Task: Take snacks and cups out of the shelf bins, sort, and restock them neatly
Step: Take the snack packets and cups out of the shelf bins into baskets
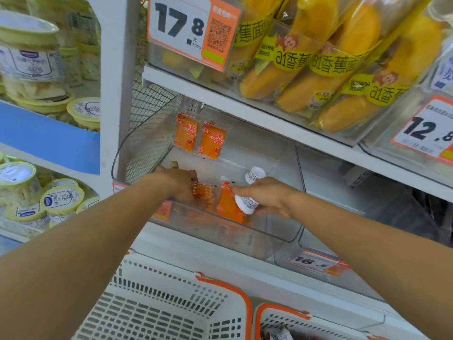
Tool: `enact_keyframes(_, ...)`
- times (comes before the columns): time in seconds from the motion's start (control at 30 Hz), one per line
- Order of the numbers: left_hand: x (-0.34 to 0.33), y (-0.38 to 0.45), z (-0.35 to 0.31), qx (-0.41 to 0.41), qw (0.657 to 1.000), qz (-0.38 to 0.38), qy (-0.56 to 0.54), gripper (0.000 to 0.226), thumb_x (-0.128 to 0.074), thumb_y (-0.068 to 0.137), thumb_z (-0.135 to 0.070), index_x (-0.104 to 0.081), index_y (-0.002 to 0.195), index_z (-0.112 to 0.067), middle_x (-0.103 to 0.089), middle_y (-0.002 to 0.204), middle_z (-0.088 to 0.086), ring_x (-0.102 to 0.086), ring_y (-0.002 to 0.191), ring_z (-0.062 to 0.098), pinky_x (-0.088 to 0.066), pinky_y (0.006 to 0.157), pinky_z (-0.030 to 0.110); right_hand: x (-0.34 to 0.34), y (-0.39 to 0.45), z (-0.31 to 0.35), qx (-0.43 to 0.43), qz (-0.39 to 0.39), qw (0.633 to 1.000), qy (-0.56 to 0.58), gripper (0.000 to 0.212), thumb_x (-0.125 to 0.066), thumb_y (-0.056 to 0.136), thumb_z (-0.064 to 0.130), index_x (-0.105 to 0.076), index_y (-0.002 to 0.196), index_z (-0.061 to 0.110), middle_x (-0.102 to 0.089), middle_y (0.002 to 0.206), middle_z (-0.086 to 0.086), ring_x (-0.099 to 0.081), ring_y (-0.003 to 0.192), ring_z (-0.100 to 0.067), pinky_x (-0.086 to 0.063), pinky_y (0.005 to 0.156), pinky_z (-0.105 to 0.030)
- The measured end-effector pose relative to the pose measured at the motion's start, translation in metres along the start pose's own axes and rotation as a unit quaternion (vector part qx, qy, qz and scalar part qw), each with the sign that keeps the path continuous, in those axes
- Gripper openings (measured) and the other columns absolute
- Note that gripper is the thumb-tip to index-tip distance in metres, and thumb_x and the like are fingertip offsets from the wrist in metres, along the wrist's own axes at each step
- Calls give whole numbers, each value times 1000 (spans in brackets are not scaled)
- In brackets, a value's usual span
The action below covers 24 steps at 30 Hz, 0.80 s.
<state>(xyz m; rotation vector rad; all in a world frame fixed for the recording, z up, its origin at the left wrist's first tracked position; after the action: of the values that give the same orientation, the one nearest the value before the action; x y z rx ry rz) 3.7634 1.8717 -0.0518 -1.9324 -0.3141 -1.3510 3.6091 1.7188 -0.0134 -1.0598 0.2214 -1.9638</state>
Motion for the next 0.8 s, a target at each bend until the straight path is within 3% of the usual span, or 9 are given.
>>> enact_keyframes(0.1,3,-3,-2,10,1000,5,-21,92,-59,75,-80,-28,148,-34,-33,148,13,-24,142,34,-31,115,49,-12,-7,-5,-46,43,998,-3,96,-85,72,52,-39,148,17,-43,151,-9,-49,131,-35,-55,77,-47)
enact_keyframes(0.17,5,-4,-4,2,999,12,-31,92,-63,75,-77,-32,148,-31,-41,144,10,-24,142,28,-35,113,46,-16,-11,1,-28,36,999,8,108,-88,72,44,-24,155,18,-33,159,-7,-39,141,-34,-50,87,-52)
enact_keyframes(0.27,7,-3,-9,-3,999,19,-37,88,-68,76,-70,-36,147,-27,-49,138,4,-23,141,24,-37,110,42,-19,-9,4,-10,21,1000,-1,116,-95,61,40,-31,154,15,-35,158,-5,-38,143,-28,-46,101,-49)
enact_keyframes(0.33,11,-7,-11,-8,999,16,-44,85,-70,77,-67,-40,145,-25,-53,130,1,-25,138,23,-38,107,39,-19,-6,-1,-29,12,999,19,96,-98,56,36,-52,136,10,-59,139,-6,-58,123,-23,-50,89,-37)
enact_keyframes(0.4,18,-14,-11,-17,998,6,-65,79,-71,78,-65,-44,141,-25,-55,112,-1,-36,127,22,-40,99,35,-20,-6,-6,-56,30,996,56,58,-97,59,29,-67,107,13,-73,115,-7,-67,96,-21,-48,77,-32)
enact_keyframes(0.5,25,-23,-4,-17,990,-27,-140,65,-76,78,-57,-48,129,-27,-53,77,-3,-49,76,16,-48,75,32,-18,-6,-3,-60,63,992,89,33,-92,68,22,-67,90,19,-73,101,-6,-65,80,-18,-47,67,-26)
enact_keyframes(0.57,24,-23,2,-30,960,-51,-274,67,-84,71,-47,-49,124,-28,-65,84,3,-59,65,18,-55,63,34,-14,-5,2,-60,64,988,127,42,-93,67,19,-68,100,18,-73,108,-5,-67,88,-19,-51,73,-30)
enact_keyframes(0.63,23,-20,4,-52,895,-71,-438,67,-88,71,-30,-47,125,-30,-68,107,3,-71,84,23,-60,66,41,-15,-5,11,-49,94,978,180,46,-90,70,15,-68,111,17,-73,114,-7,-69,101,-25,-55,88,-43)
enact_keyframes(0.8,31,-24,-2,-83,809,-92,-575,70,-81,78,-9,-47,133,-34,-71,113,5,-74,92,29,-59,83,56,-22,-4,21,-1,126,961,247,47,-86,75,13,-67,118,13,-75,112,-8,-70,108,-26,-52,103,-48)
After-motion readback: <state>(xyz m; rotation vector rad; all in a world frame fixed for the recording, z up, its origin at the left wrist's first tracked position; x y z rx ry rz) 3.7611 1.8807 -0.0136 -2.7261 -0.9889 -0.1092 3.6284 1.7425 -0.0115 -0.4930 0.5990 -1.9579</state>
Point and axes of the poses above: each hand's wrist, its own y-axis towards the middle knuckle, its own x-axis out of the back of the hand, z = x × y, the point moved 3 cm from there along y, towards the middle knuckle
